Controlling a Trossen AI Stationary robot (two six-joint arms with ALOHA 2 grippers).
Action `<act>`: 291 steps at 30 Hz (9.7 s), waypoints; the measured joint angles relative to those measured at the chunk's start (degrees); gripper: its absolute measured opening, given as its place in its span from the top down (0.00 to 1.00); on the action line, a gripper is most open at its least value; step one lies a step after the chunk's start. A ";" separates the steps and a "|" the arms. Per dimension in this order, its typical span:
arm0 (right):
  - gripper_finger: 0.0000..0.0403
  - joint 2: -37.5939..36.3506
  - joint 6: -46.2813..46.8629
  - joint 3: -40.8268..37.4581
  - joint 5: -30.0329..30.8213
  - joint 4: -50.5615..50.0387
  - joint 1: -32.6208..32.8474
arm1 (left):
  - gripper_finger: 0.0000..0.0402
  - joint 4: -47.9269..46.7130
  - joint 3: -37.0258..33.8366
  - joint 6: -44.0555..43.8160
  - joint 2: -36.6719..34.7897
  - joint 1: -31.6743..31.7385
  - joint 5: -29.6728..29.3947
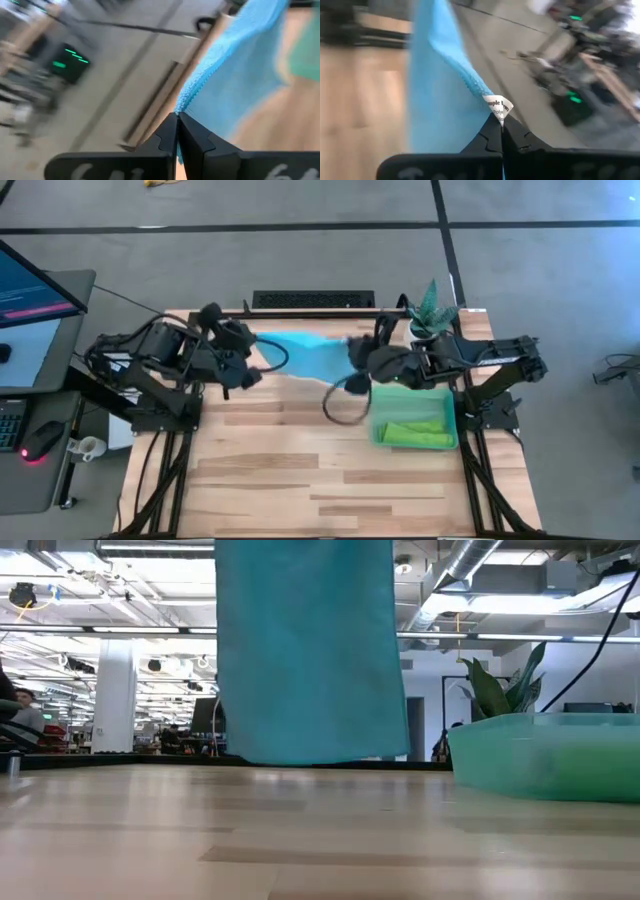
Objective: Roll microfiber towels into tight, uniform cylinder then place into a basket
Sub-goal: Fold the blue towel
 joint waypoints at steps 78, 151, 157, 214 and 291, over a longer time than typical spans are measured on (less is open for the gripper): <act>0.98 40.04 38.37 -0.39 -10.08 -12.67 11.00 | 1.00 36.31 -59.30 -65.62 0.20 -26.92 18.25; 0.50 40.26 33.96 0.02 -17.39 -21.79 2.76 | 0.71 61.65 -66.55 -42.86 0.17 -25.73 14.30; 0.48 38.16 32.43 1.70 -13.82 -30.18 4.10 | 0.71 63.89 -66.55 -43.01 0.17 -28.03 8.81; 0.58 5.05 28.41 -37.24 -12.73 21.39 20.81 | 0.79 73.00 -65.41 -3.85 18.10 -0.70 11.23; 0.58 5.11 28.90 -37.20 -13.08 20.71 20.09 | 0.79 73.73 -48.01 -4.79 24.72 -19.53 14.23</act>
